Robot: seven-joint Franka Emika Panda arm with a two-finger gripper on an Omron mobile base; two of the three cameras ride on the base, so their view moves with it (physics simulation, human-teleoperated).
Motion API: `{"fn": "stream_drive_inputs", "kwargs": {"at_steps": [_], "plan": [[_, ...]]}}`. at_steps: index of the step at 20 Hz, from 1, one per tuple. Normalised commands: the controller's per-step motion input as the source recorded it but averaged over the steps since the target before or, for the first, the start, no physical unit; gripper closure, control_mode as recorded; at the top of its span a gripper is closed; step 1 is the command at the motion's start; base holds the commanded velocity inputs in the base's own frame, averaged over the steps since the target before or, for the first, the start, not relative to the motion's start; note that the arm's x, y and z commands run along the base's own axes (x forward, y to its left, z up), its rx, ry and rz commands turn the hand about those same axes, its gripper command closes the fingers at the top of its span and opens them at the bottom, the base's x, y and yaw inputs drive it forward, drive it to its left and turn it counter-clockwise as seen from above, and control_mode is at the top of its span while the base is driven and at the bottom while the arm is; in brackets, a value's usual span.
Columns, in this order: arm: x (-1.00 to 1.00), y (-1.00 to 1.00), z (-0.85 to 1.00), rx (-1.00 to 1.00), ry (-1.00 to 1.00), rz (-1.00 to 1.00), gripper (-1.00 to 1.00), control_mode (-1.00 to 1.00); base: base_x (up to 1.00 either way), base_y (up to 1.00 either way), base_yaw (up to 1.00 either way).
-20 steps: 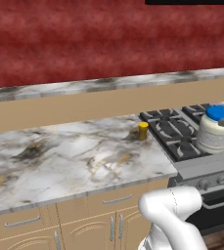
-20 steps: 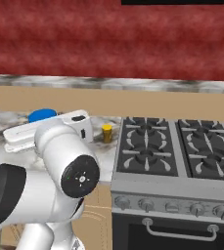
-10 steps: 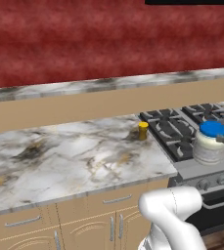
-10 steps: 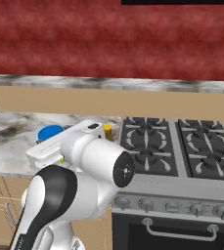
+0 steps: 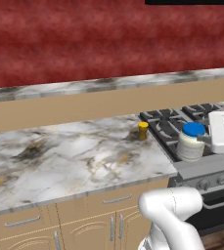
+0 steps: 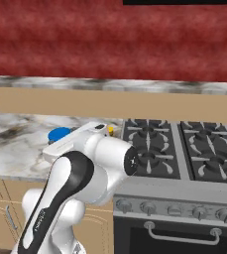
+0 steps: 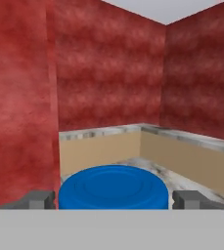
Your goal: Collect the turmeric, mayonnaise, and shaker from the cabinet and place them next to the stove.
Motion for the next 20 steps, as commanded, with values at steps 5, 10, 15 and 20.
{"fn": "stream_drive_inputs", "kwargs": {"at_steps": [5,10,15,20], "plan": [[0.52,0.04,-0.3,0.0,0.03,0.06,1.0,-1.0,0.0,0.0,0.0],[0.4,0.0,-0.36,0.0,0.0,0.07,1.0,-1.0,0.0,0.0,0.0],[0.41,0.0,-0.36,0.0,0.0,0.06,1.0,-1.0,0.0,0.0,0.0],[0.27,-0.17,-0.32,0.0,0.0,0.05,1.0,-1.0,0.0,0.0,0.0]]}}
